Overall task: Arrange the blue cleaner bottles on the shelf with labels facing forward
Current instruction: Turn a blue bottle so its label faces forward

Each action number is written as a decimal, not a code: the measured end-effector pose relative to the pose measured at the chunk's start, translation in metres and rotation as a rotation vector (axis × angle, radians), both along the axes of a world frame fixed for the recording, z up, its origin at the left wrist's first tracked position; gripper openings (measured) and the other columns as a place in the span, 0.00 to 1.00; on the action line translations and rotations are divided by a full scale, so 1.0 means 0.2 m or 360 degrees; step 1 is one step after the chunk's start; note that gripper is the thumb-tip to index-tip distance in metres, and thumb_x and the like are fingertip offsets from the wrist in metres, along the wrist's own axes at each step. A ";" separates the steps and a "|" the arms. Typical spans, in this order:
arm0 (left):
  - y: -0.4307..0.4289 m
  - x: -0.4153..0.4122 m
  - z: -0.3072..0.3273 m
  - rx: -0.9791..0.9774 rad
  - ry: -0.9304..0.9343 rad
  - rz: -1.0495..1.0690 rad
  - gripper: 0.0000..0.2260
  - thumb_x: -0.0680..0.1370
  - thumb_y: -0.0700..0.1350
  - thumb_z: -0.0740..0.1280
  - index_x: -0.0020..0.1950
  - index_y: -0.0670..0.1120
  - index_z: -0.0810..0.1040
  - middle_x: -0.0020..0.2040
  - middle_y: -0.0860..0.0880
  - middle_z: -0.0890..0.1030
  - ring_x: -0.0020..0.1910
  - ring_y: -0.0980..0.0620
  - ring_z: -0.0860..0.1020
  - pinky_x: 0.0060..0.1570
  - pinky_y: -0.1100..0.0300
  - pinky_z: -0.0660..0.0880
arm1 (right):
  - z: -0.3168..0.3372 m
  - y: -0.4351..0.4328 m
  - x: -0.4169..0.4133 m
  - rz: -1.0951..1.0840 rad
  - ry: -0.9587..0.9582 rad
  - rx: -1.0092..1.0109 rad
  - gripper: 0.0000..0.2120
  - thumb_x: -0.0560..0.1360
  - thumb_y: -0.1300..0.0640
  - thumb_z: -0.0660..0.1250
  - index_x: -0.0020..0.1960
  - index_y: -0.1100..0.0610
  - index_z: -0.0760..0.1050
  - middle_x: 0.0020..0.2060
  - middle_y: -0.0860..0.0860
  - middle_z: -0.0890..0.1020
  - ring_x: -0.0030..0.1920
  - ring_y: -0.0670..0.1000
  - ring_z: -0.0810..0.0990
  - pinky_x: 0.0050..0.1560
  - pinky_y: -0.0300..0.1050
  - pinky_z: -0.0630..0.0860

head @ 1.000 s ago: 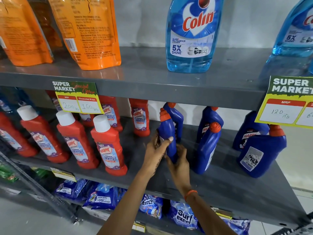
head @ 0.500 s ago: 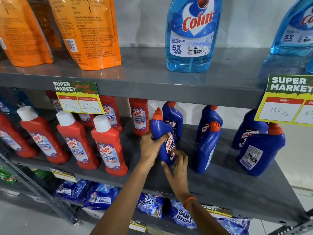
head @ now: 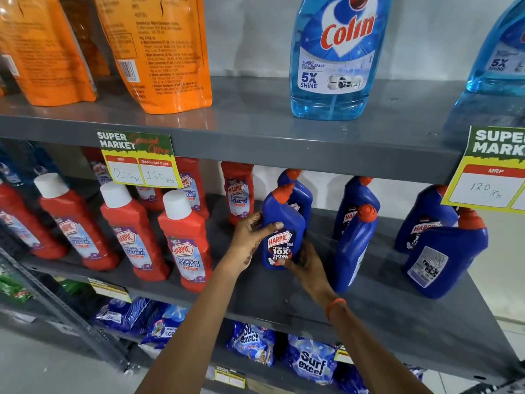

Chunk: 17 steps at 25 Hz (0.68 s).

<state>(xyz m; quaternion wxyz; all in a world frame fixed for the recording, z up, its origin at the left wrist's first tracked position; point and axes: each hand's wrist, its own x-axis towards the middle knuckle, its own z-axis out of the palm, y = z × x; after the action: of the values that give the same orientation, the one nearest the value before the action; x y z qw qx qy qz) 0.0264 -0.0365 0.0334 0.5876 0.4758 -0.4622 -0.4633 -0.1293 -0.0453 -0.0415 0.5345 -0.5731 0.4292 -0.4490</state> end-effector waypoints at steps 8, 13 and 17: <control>0.00 0.08 -0.02 -0.0002 0.0055 -0.0212 0.16 0.69 0.41 0.72 0.57 0.49 0.78 0.51 0.52 0.85 0.53 0.50 0.82 0.47 0.61 0.80 | -0.02 0.00 0.08 -0.0171 0.0085 -0.0013 0.25 0.65 0.66 0.75 0.51 0.44 0.67 0.48 0.43 0.79 0.49 0.42 0.79 0.42 0.31 0.79; 0.02 0.11 -0.04 -0.0002 0.0028 -0.0233 0.18 0.73 0.38 0.69 0.62 0.49 0.74 0.55 0.53 0.83 0.56 0.53 0.80 0.47 0.64 0.78 | -0.03 0.01 0.13 -0.0252 0.0150 -0.0038 0.25 0.65 0.65 0.75 0.49 0.42 0.67 0.47 0.42 0.79 0.48 0.44 0.80 0.46 0.36 0.78; 0.03 0.12 -0.05 0.0003 -0.0115 -0.0180 0.19 0.75 0.41 0.67 0.64 0.53 0.70 0.60 0.53 0.78 0.57 0.59 0.78 0.49 0.67 0.77 | -0.04 0.02 0.14 -0.0304 0.0225 -0.0067 0.24 0.66 0.64 0.75 0.48 0.41 0.67 0.46 0.39 0.79 0.47 0.39 0.79 0.49 0.40 0.77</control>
<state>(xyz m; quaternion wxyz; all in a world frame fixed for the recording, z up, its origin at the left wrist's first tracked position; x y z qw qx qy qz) 0.0499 -0.0298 0.0238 0.5430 0.4659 -0.5089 -0.4787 -0.1005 -0.0420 -0.0498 0.4454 -0.5709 0.5090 -0.4654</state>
